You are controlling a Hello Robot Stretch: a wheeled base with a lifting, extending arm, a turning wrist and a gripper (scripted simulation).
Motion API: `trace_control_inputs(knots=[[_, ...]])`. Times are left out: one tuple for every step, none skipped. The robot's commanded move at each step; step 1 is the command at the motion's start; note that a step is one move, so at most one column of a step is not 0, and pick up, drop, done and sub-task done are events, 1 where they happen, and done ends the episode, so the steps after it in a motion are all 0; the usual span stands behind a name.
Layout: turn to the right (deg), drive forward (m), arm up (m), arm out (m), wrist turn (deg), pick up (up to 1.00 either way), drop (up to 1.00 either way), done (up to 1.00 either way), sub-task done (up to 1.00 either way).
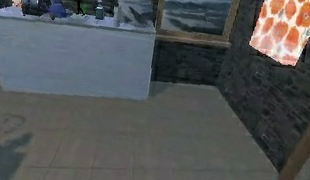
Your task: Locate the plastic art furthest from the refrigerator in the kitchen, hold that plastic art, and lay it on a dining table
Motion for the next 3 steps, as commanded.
trace_control_inputs(knots=[[6.0,0.00,0.00,0.00,0.0,0.00,0.00,0.00,0.00],[0.0,0.30,0.00,0.00,0.0,0.00,0.00,0.00,0.00],[-12.0,0.00,0.00,0.00,0.0,0.00,0.00,0.00,0.00]])
